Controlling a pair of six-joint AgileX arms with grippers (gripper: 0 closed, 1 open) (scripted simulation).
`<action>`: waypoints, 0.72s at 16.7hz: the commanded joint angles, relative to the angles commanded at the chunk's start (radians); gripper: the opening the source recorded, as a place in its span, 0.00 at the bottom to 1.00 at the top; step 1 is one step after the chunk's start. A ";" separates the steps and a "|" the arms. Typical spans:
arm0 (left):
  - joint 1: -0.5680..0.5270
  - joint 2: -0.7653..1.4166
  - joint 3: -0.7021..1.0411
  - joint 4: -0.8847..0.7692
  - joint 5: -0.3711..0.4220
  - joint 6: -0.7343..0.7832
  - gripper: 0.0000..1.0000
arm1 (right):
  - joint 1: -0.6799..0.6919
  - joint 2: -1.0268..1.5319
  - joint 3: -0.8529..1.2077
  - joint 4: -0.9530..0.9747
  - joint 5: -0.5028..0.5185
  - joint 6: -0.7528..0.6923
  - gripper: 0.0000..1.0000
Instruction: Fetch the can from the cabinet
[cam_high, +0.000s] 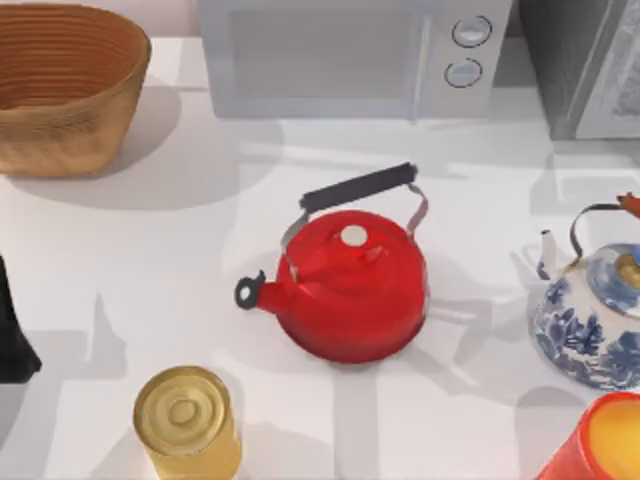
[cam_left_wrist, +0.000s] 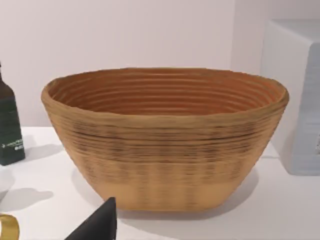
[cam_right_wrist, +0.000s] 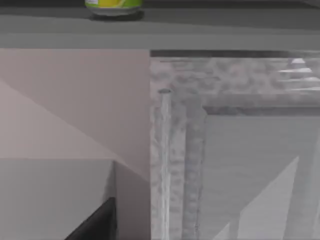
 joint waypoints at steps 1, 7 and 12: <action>0.000 0.000 0.000 0.000 0.000 0.000 1.00 | 0.010 0.068 0.093 -0.022 0.010 0.001 1.00; 0.000 0.000 0.000 0.000 0.000 0.000 1.00 | 0.053 0.381 0.525 -0.121 0.056 0.004 1.00; 0.000 0.000 0.000 0.000 0.000 0.000 1.00 | 0.062 0.457 0.625 -0.144 0.069 0.005 1.00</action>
